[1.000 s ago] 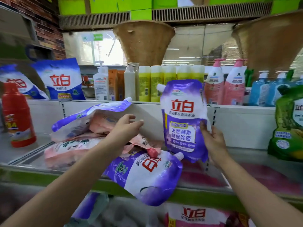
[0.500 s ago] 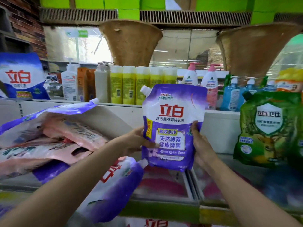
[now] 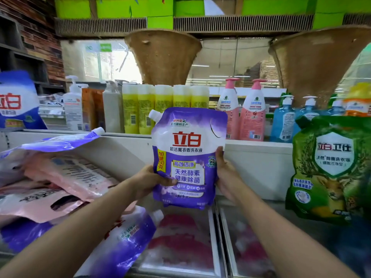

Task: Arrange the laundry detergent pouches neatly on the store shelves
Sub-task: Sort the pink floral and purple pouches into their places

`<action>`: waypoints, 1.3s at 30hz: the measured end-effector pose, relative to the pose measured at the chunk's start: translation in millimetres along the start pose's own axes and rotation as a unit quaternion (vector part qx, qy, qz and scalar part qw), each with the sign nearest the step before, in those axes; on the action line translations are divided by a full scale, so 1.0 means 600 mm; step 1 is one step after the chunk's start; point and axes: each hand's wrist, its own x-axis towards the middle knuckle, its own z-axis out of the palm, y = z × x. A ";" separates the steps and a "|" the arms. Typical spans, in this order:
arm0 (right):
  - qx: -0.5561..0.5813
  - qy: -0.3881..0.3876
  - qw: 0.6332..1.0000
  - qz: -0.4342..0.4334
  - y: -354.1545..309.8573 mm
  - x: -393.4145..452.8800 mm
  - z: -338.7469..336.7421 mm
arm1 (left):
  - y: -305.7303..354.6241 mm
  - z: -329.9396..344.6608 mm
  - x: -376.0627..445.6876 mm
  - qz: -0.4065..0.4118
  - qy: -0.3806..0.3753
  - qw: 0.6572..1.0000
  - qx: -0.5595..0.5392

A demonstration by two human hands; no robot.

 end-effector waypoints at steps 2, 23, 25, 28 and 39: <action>-0.002 -0.007 1.000 0.003 -0.001 0.001 0.004 | -0.001 -0.008 0.002 -0.001 -0.017 1.000 0.001; 0.078 0.018 0.994 -0.071 -0.060 0.030 0.008 | -0.014 -0.028 0.003 0.023 -0.025 0.974 0.224; 0.054 0.022 0.995 -0.077 -0.058 0.025 0.007 | -0.012 -0.029 -0.005 0.013 -0.018 0.973 0.231; 0.003 0.046 0.993 -0.113 -0.053 0.012 0.013 | 0.000 -0.022 -0.026 0.003 0.006 0.962 0.273; -0.089 0.393 0.897 -0.184 -0.017 -0.082 0.144 | 0.127 -0.077 -0.158 0.135 0.198 0.908 0.344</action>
